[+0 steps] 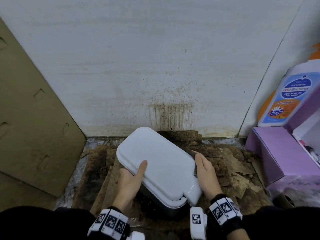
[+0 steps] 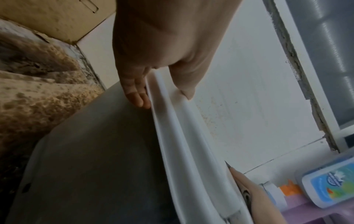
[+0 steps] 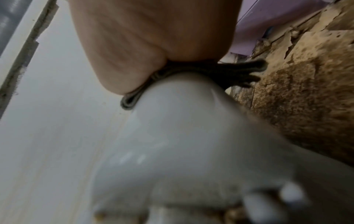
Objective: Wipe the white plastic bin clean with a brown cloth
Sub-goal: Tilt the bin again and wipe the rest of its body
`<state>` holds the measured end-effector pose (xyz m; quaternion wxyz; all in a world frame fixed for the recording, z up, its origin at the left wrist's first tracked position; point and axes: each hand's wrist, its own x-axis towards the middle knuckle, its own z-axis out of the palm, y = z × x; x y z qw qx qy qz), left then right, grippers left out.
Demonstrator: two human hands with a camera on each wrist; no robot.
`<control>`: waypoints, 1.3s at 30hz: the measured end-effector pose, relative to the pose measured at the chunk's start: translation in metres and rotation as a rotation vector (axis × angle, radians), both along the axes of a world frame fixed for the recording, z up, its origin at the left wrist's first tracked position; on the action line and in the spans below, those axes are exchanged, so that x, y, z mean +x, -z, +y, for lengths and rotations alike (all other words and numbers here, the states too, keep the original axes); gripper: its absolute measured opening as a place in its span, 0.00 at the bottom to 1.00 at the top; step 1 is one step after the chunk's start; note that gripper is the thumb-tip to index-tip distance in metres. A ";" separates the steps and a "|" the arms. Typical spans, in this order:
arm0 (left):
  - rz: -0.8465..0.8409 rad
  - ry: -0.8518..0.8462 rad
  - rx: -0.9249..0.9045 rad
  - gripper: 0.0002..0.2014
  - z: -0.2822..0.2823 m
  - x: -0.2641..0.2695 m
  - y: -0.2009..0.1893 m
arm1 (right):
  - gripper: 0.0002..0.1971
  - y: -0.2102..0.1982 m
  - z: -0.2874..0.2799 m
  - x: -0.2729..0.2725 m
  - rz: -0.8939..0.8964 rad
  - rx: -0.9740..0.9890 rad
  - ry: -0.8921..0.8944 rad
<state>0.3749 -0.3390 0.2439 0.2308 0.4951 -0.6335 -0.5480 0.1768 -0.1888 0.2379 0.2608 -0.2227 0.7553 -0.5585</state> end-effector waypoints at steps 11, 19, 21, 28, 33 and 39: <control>-0.094 0.168 0.060 0.32 -0.038 -0.022 -0.015 | 0.22 -0.003 0.005 0.064 0.051 0.127 0.212; -0.108 0.147 0.047 0.28 -0.040 -0.034 -0.014 | 0.27 0.002 -0.006 0.066 0.008 0.103 0.190; -0.115 0.144 0.055 0.25 -0.033 -0.035 -0.018 | 0.29 0.008 -0.008 0.059 -0.054 0.091 0.178; -0.227 0.092 -0.008 0.27 -0.015 -0.022 -0.002 | 0.23 -0.002 -0.016 0.032 -0.162 0.012 0.025; -0.271 0.131 -0.010 0.37 -0.009 -0.021 0.002 | 0.21 -0.001 -0.020 0.031 0.032 0.105 -0.012; -0.178 0.195 -0.048 0.31 -0.013 -0.018 -0.006 | 0.24 -0.002 -0.017 0.047 0.026 0.059 0.106</control>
